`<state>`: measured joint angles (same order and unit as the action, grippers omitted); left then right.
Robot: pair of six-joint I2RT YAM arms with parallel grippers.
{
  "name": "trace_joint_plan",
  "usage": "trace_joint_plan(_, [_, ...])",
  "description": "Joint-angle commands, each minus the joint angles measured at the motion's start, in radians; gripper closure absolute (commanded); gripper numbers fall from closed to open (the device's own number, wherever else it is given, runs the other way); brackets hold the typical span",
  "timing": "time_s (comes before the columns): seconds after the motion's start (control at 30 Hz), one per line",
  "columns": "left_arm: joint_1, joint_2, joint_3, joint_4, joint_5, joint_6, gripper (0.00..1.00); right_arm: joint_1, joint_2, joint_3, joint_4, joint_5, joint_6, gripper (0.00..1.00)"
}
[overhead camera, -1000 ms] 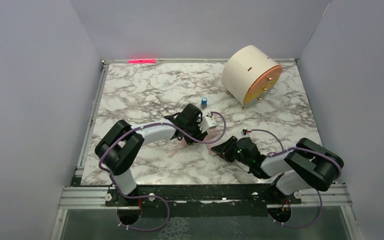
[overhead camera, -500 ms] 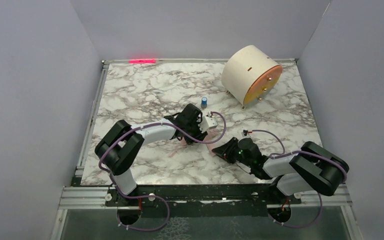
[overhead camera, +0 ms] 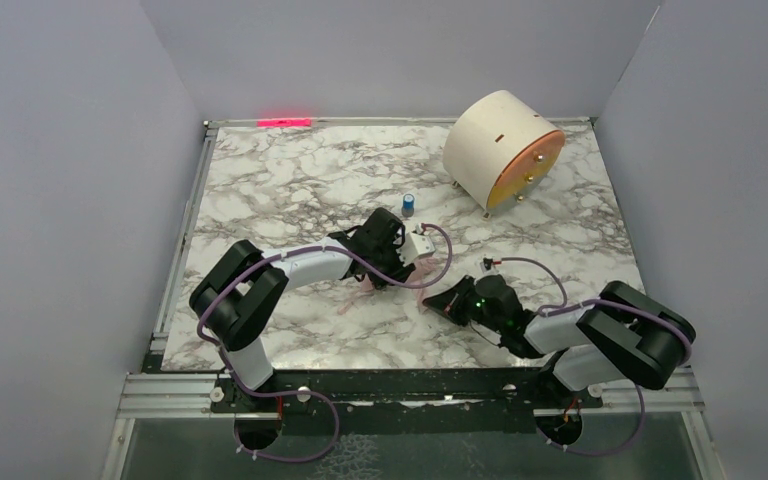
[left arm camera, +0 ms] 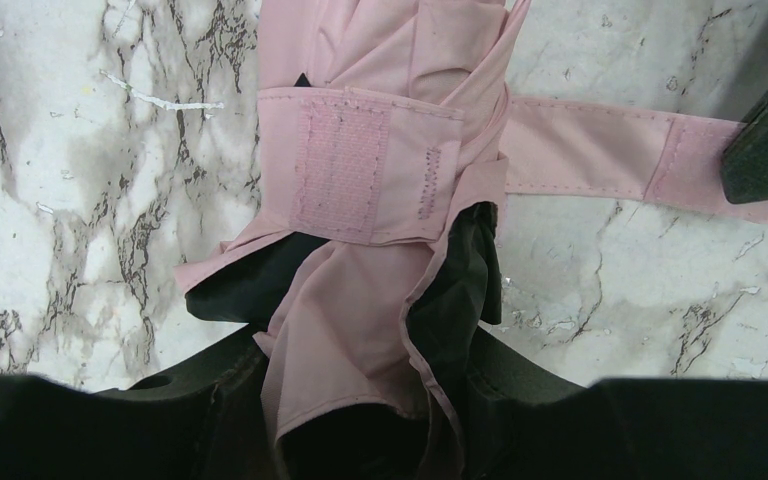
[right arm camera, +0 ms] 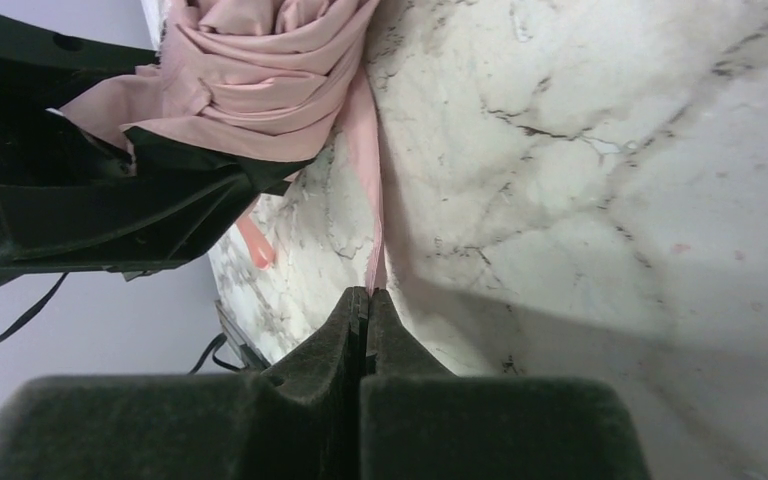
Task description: Put away the umbrella
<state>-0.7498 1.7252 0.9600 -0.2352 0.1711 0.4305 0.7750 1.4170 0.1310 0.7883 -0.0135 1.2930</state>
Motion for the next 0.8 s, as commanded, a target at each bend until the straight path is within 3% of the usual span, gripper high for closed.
trace_joint_plan(0.0, [-0.002,0.097,-0.089,-0.134,-0.147,0.019,1.0,-0.002,-0.042,0.005,0.065,-0.007,-0.001,1.0])
trace_joint_plan(0.5, [-0.008,0.106,-0.09,-0.13,-0.162,0.019,1.0,-0.002,-0.163,0.003,0.169,0.107,0.023,1.0])
trace_joint_plan(0.77, [-0.016,0.109,-0.093,-0.128,-0.163,0.023,1.0,-0.002,-0.109,0.031,0.229,0.133,0.056,1.0])
